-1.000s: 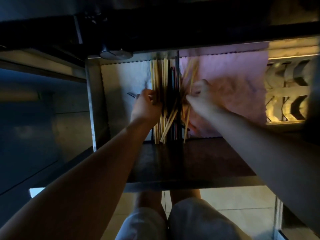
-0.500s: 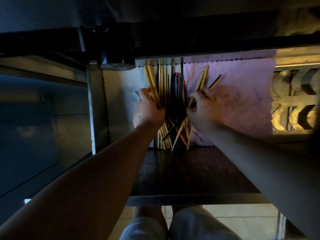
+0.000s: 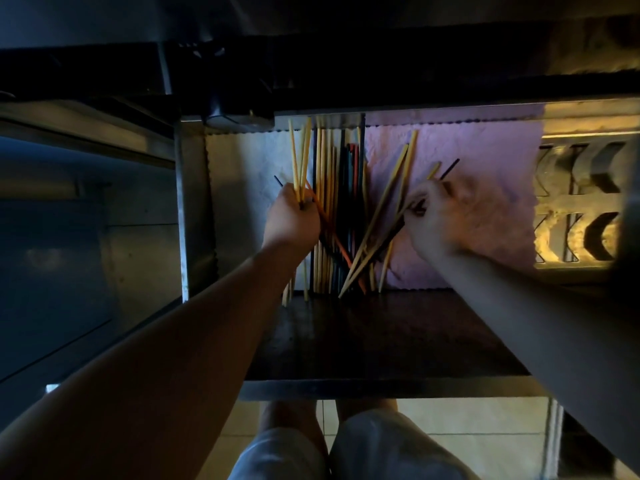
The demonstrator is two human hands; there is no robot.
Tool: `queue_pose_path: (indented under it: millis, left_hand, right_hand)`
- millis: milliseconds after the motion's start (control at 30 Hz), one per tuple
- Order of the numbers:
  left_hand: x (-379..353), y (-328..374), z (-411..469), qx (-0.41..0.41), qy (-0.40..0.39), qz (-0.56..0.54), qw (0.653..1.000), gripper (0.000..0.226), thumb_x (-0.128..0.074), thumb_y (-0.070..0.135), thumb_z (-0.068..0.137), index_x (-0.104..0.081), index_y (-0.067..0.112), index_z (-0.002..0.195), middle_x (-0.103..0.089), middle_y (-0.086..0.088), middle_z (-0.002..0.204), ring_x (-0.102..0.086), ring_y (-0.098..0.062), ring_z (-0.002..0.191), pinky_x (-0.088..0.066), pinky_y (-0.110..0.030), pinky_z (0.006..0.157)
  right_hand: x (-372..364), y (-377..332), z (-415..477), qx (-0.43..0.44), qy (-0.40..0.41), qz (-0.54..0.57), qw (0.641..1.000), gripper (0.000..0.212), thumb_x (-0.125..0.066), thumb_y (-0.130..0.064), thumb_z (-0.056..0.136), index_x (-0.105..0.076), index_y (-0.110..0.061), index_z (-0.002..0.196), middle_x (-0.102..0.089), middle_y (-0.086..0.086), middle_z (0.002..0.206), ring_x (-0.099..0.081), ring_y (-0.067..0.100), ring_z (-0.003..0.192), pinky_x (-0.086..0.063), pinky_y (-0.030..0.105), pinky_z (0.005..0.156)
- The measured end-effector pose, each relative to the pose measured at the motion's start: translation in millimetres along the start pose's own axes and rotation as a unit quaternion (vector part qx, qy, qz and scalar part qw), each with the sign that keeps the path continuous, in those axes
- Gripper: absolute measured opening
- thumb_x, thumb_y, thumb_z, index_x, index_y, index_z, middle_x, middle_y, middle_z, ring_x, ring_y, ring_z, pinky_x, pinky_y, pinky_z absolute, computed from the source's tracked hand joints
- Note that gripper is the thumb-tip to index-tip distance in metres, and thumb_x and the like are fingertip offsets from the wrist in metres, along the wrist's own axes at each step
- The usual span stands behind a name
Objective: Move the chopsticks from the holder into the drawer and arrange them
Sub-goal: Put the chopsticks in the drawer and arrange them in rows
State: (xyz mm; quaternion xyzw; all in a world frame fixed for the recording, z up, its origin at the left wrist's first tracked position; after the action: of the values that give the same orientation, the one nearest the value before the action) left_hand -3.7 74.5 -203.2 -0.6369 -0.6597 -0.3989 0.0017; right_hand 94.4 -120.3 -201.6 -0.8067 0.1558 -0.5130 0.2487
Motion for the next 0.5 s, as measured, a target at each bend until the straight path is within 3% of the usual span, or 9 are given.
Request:
queue_pose_path:
  millis: [33,133,200,267,367,500]
  left_hand:
    - [1,-1,0,0.003,0.004,0.003,1.000,0.015,-0.046,0.025,0.098,-0.058,0.018,0.105,-0.062,0.000,0.083,-0.059,-0.015,0.069,-0.047,-0.029,0.058]
    - [8,0,-1,0.013,0.016,0.023,1.000,0.015,-0.049,0.024,0.095,-0.060,0.018,0.105,-0.064,0.000,0.083,-0.059,-0.013,0.067,-0.040,-0.025,0.053]
    - [13,0,-2,0.020,0.019,0.039,0.999,0.010,-0.051,0.024,0.095,-0.059,0.018,0.095,-0.060,0.003,0.077,-0.057,-0.010,0.064,-0.038,-0.024,0.050]
    - [16,-4,-3,0.032,0.022,0.049,0.998,0.013,-0.052,0.025,0.095,-0.057,0.021,0.084,-0.057,0.004,0.071,-0.053,-0.009,0.059,-0.035,-0.024,0.048]
    - [17,-14,-2,0.056,0.015,0.031,0.998,0.011,-0.053,0.022,0.092,-0.058,0.020,0.083,-0.063,-0.002,0.076,-0.055,-0.012,0.058,-0.038,-0.024,0.049]
    - [18,-18,-1,0.067,0.016,0.000,0.998,0.013,-0.052,0.020,0.091,-0.064,0.015,0.092,-0.068,-0.004,0.082,-0.057,-0.014,0.062,-0.040,-0.024,0.051]
  right_hand:
    - [2,-3,0,0.001,0.004,-0.003,1.000,0.019,-0.064,0.006,0.077,-0.062,0.000,0.095,-0.059,0.014,0.090,-0.049,0.013,0.080,-0.032,-0.004,0.065]
    - [3,-8,-3,-0.004,0.003,0.002,1.000,0.026,-0.066,-0.001,0.079,-0.060,-0.006,0.104,-0.058,0.012,0.095,-0.046,0.011,0.079,-0.037,0.003,0.063]
    - [2,-13,-5,0.019,0.012,-0.015,1.000,0.025,-0.067,-0.005,0.079,-0.061,-0.006,0.103,-0.060,0.012,0.094,-0.049,0.015,0.080,-0.033,0.012,0.061]
    - [-4,-20,-5,0.033,-0.007,-0.015,0.999,0.022,-0.066,-0.007,0.081,-0.062,-0.007,0.102,-0.064,0.014,0.093,-0.058,0.022,0.080,-0.040,0.025,0.065]
    - [-18,-26,1,-0.029,-0.056,0.008,0.998,0.023,-0.065,-0.011,0.085,-0.060,-0.004,0.106,-0.065,0.014,0.098,-0.062,0.026,0.089,-0.045,0.029,0.072]
    - [-33,-30,10,-0.106,-0.091,-0.047,0.989,0.056,-0.065,-0.027,0.087,-0.039,-0.008,0.132,-0.059,0.014,0.117,-0.062,0.029,0.098,-0.049,0.031,0.070]
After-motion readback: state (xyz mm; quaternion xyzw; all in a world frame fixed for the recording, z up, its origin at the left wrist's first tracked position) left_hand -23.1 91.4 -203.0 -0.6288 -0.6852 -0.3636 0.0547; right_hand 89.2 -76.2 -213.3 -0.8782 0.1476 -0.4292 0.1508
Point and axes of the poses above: each hand's wrist, its own z-axis towards the middle knuckle, its own x-axis out of the back of the hand, y = z × x, the point moved 3 cm from there along z, towards the middle knuckle
